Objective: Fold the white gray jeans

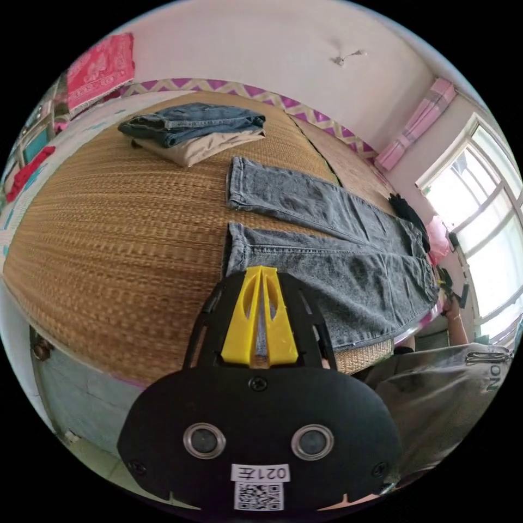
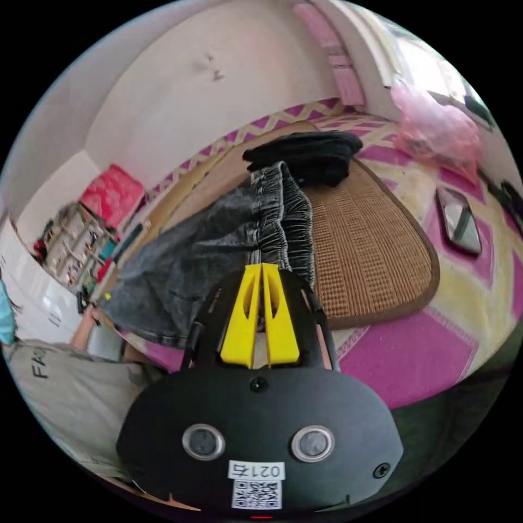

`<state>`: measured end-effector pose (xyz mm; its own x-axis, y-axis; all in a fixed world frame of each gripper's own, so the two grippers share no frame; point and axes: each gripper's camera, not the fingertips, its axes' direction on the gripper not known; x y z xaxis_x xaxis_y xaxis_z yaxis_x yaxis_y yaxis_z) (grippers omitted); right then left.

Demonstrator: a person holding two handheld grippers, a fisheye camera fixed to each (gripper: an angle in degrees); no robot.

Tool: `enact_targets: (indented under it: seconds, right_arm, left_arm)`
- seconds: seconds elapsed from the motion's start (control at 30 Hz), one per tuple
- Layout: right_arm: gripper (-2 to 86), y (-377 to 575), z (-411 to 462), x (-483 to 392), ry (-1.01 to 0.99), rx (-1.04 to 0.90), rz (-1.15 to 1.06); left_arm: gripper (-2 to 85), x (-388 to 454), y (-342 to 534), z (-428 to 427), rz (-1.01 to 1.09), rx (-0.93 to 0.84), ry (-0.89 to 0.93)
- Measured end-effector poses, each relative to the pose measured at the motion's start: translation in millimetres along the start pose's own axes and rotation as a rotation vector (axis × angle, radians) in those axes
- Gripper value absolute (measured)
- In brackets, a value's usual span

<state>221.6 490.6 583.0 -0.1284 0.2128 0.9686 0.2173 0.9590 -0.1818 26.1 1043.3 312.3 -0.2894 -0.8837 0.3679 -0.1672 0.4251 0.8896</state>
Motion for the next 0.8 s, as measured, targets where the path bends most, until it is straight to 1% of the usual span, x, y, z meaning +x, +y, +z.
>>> enact_targets:
  seconds: [0.03, 0.1, 0.2, 0.3, 0.37, 0.5, 0.8]
  right_arm:
    - [2.2, 20, -19, 12, -0.044, 0.037, 0.071]
    - [5.2, 48, -34, 25, -0.088, 0.043, 0.160]
    - [7.2, 91, -34, 39, -0.110, 0.015, 0.279]
    - [7.8, 122, -19, 54, -0.142, 0.018, 0.398]
    - [8.1, 137, -6, 66, -0.149, 0.039, 0.472]
    - [8.3, 149, 5, 79, -0.196, 0.070, 0.532]
    - [8.5, 181, 11, 98, -0.288, 0.091, 0.587]
  left_arm:
    - [-0.8, -3, 20, -16, -0.025, 0.067, 0.065]
    - [-0.6, -1, 51, -35, -0.056, 0.133, 0.155]
    - [0.5, 9, 101, -52, -0.149, 0.172, 0.184]
    - [6.4, 9, 145, -55, -0.293, 0.193, 0.204]
    - [8.4, 5, 162, -51, -0.360, 0.199, 0.243]
    - [9.8, -13, 182, -43, -0.441, 0.200, 0.260]
    - [9.9, -37, 205, -32, -0.527, 0.201, 0.338]
